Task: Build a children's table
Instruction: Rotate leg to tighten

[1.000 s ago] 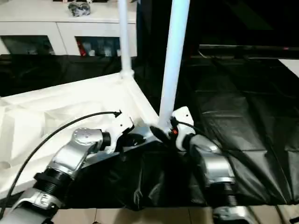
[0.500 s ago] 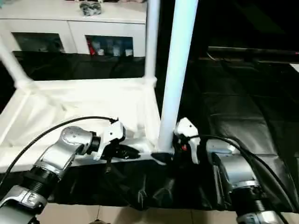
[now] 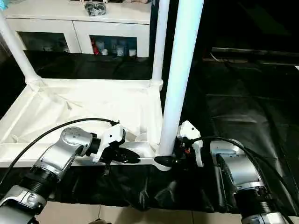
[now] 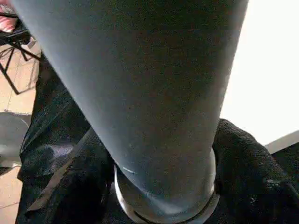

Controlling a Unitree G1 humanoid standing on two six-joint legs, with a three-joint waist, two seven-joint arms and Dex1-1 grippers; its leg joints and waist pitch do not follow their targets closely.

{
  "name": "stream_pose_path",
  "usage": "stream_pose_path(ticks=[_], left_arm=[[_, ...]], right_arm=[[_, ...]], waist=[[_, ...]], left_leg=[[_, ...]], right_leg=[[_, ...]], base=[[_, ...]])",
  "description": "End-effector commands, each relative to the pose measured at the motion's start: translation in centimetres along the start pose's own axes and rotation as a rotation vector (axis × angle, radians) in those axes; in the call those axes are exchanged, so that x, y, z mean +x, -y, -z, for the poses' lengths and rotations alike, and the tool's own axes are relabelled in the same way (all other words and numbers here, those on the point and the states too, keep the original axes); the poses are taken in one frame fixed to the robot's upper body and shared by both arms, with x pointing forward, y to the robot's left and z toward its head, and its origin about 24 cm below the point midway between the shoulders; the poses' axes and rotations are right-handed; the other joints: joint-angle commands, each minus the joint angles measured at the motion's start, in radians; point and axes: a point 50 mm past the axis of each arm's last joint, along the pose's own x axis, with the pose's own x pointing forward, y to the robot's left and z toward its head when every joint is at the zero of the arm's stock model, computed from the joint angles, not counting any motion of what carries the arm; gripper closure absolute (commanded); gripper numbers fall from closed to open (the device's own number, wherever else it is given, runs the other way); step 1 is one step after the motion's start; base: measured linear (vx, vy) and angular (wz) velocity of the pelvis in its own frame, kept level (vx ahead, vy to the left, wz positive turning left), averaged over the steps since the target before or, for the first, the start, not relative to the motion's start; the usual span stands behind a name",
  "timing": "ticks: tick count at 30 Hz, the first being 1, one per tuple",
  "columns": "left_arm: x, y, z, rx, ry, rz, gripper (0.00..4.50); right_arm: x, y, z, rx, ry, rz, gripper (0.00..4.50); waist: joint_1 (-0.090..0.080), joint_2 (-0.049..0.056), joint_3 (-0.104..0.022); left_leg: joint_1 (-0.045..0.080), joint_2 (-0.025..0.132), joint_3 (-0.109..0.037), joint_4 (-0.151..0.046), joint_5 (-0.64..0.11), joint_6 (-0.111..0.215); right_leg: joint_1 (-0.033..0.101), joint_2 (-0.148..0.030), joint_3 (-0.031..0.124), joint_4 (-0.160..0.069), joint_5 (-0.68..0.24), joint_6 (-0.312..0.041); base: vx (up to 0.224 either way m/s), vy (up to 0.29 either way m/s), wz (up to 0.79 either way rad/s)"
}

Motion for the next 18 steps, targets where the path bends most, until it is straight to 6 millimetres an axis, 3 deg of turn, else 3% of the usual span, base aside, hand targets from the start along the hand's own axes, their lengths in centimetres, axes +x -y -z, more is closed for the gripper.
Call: stream_pose_path(ticks=[1, 4, 5, 6, 7, 9, 10, 11, 12, 14, 16, 18], left_arm=[[1.6, -0.3, -2.2, 0.038, 0.092, -0.037, 4.5], [1.8, -0.5, -2.3, 0.014, 0.103, -0.09, 4.5], [2.2, -0.8, -2.5, -0.005, 0.109, -0.144, 4.5], [2.2, -0.8, -2.5, -0.005, 0.109, -0.144, 4.5], [2.3, -0.9, -2.7, -0.014, 0.111, -0.177, 4.5], [2.9, -1.1, -3.0, -0.031, 0.115, -0.225, 4.5], [3.1, -1.2, -3.1, -0.037, 0.12, -0.247, 4.5], [3.4, -1.3, -3.4, -0.046, 0.127, -0.277, 4.5], [3.6, -1.3, -3.5, -0.051, 0.131, -0.292, 4.5], [4.1, -1.3, -4.0, -0.063, 0.146, -0.323, 4.5], [4.5, -1.3, -4.2, -0.066, 0.154, -0.338, 4.5], [4.5, -1.3, -4.2, -0.066, 0.154, -0.338, 4.5]], right_arm=[[3.6, -2.8, -0.7, -0.014, 0.055, -0.201, 1.81], [4.2, -2.0, -0.7, 0.006, 0.089, -0.058, 1.81], [4.9, -0.8, -0.7, 0.063, 0.13, 0.114, 1.81], [4.9, -0.8, -0.7, 0.063, 0.13, 0.114, 1.83], [5.3, -0.3, -0.7, 0.09, 0.149, 0.182, 1.84], [6.2, 0.2, -0.8, 0.131, 0.178, 0.286, 1.86], [6.6, 0.4, -0.9, 0.144, 0.19, 0.316, 1.86], [7.3, 0.5, -1.2, 0.167, 0.207, 0.364, 1.87], [7.7, 0.6, -1.3, 0.18, 0.215, 0.388, 1.88], [8.5, 0.9, -1.8, 0.226, 0.24, 0.475, 1.88], [8.9, 0.8, -2.1, 0.234, 0.259, 0.489, 1.88], [8.9, 0.8, -2.2, 0.235, 0.262, 0.49, 1.88]], waist=[[-0.007, -0.012, -0.061], [-0.014, -0.013, -0.06], [-0.015, -0.014, -0.059], [-0.02, -0.009, -0.057], [-0.025, -0.012, -0.057], [-0.039, -0.008, -0.055], [-0.043, -0.009, -0.055], [-0.048, -0.003, -0.058], [-0.054, -0.007, -0.057], [-0.061, -0.005, -0.058], [-0.059, 0.002, -0.059], [-0.06, -0.001, -0.06]], left_leg=[[0.019, 0.031, -0.013, -0.063, -0.256, 0.033], [0.017, 0.028, -0.016, -0.066, -0.27, 0.018], [0.018, 0.027, -0.016, -0.067, -0.277, 0.016], [0.022, 0.028, -0.015, -0.068, -0.294, 0.004], [0.018, 0.025, -0.021, -0.071, -0.305, -0.005], [0.023, 0.026, -0.021, -0.072, -0.331, -0.017], [0.022, 0.024, -0.022, -0.072, -0.336, -0.018], [0.02, 0.024, -0.024, -0.074, -0.332, -0.018], [0.02, 0.022, -0.022, -0.073, -0.333, -0.018], [0.019, 0.02, -0.022, -0.072, -0.327, -0.011], [0.019, 0.021, -0.022, -0.072, -0.317, -0.007], [0.018, 0.021, -0.02, -0.072, -0.31, -0.003]], right_leg=[[0.038, -0.05, 0.035, -0.062, -0.29, -0.199], [0.038, -0.053, 0.034, -0.066, -0.333, -0.186], [0.038, -0.053, 0.033, -0.068, -0.351, -0.179], [0.028, -0.052, 0.036, -0.072, -0.372, -0.177], [0.038, -0.054, 0.03, -0.074, -0.405, -0.163], [0.028, -0.053, 0.032, -0.08, -0.426, -0.158], [0.031, -0.053, 0.03, -0.081, -0.435, -0.153], [0.034, -0.054, 0.03, -0.08, -0.432, -0.149], [0.031, -0.05, 0.03, -0.082, -0.418, -0.149], [0.033, -0.05, 0.031, -0.082, -0.408, -0.149], [0.033, -0.048, 0.032, -0.08, -0.385, -0.149], [0.034, -0.046, 0.032, -0.078, -0.354, -0.153]], base=[[0.0, 0.0, 0.0], [0.0, 0.0, 0.0], [0.0, 0.0, 0.0], [0.0, 0.0, 0.0], [0.0, 0.0, 0.0], [0.0, 0.0, 0.0], [0.0, 0.0, 0.0], [0.0, 0.0, 0.0], [0.0, 0.0, 0.0], [0.0, 0.0, 0.0], [0.0, 0.0, 0.0], [0.0, 0.0, 0.0]])
